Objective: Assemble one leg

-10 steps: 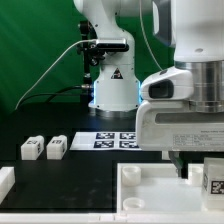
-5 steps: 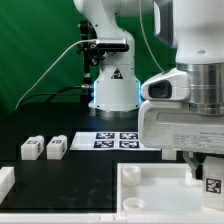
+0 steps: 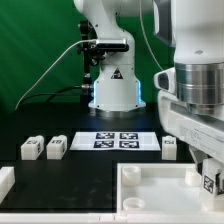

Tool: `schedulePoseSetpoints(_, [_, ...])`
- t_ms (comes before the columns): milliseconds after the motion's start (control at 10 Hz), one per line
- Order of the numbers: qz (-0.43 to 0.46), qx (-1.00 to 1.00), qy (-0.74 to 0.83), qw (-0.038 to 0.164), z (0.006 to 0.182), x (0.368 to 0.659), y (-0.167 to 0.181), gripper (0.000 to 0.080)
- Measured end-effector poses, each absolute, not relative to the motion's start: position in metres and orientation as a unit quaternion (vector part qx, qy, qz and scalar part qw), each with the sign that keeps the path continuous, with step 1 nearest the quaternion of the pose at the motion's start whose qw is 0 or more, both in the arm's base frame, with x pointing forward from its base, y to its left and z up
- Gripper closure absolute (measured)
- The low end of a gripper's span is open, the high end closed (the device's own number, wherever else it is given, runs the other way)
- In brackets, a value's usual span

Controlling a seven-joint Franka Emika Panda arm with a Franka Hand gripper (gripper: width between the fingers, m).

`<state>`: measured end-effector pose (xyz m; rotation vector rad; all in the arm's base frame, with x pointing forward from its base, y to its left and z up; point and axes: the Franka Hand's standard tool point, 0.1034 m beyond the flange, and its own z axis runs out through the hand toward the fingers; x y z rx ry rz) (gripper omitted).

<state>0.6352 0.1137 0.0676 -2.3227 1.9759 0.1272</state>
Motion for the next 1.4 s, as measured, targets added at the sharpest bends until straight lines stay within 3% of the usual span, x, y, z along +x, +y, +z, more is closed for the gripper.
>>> schedulePoseSetpoints(300, [0.052,-0.665,0.743,0.060,0.0671,0.6337,0.1105,0.0508])
schedulePoseSetpoints(400, [0.052,-0.666,0.741,0.060,0.0668,0.6336,0.1105,0.0433])
schedulePoseSetpoints(500, [0.052,-0.674,0.734,0.060,0.0661,0.6332,0.1108,0.0433])
schedulePoseSetpoints(700, [0.051,-0.686,0.723,0.061,0.0657,0.6328,0.1123,0.0182])
schedulePoseSetpoints(1300, [0.015,-0.888,0.454,0.070,0.0649,0.6343,0.1143,0.0151])
schedulePoseSetpoints(1400, [0.001,-0.942,0.330,0.058,0.0641,0.6338,0.1122,0.0151])
